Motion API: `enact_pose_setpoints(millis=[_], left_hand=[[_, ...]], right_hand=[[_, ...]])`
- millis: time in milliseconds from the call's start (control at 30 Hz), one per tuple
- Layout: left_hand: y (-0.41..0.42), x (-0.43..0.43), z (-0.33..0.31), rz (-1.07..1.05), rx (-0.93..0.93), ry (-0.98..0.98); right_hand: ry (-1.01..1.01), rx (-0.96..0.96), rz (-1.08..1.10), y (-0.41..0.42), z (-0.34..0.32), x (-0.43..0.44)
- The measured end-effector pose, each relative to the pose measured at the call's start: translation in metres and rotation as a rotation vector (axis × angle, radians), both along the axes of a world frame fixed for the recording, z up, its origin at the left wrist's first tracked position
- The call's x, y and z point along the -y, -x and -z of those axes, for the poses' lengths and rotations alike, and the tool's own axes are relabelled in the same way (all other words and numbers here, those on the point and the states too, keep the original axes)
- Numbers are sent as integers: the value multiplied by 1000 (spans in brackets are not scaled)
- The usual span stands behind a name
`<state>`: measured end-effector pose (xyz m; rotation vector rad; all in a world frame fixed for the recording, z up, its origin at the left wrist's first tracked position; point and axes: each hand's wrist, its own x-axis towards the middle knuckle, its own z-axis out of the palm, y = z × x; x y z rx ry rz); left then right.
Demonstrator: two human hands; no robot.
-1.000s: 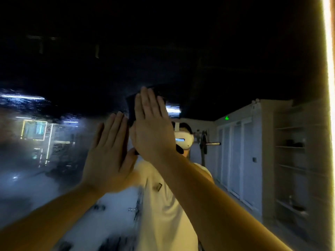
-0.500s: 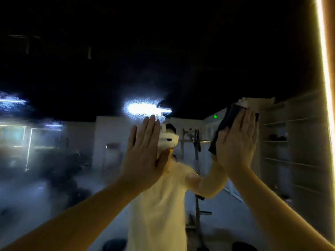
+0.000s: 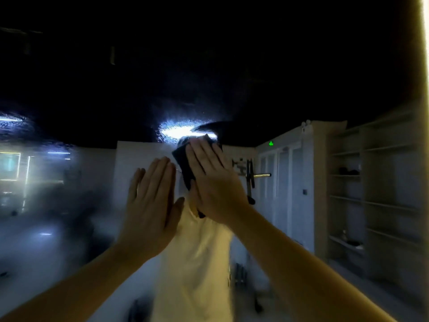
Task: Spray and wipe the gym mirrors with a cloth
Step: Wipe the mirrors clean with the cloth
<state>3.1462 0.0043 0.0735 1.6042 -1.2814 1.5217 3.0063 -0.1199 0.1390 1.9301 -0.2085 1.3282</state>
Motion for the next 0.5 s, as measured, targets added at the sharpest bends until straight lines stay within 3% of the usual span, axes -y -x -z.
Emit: enact_pose_setpoints(millis=[100,300,433,500], left_hand=[[14,20,6,12,28,-1],[20,34,13,-97,5,21],[20,33,13,-111,14,0],[20,33,12,-113,7,-20]], right_hand=[[-15,-59,57,47,8,32],[-379,460,77,142,40,115],[-497,619,77,127,53,107],[-492,571,68,98,58,80]])
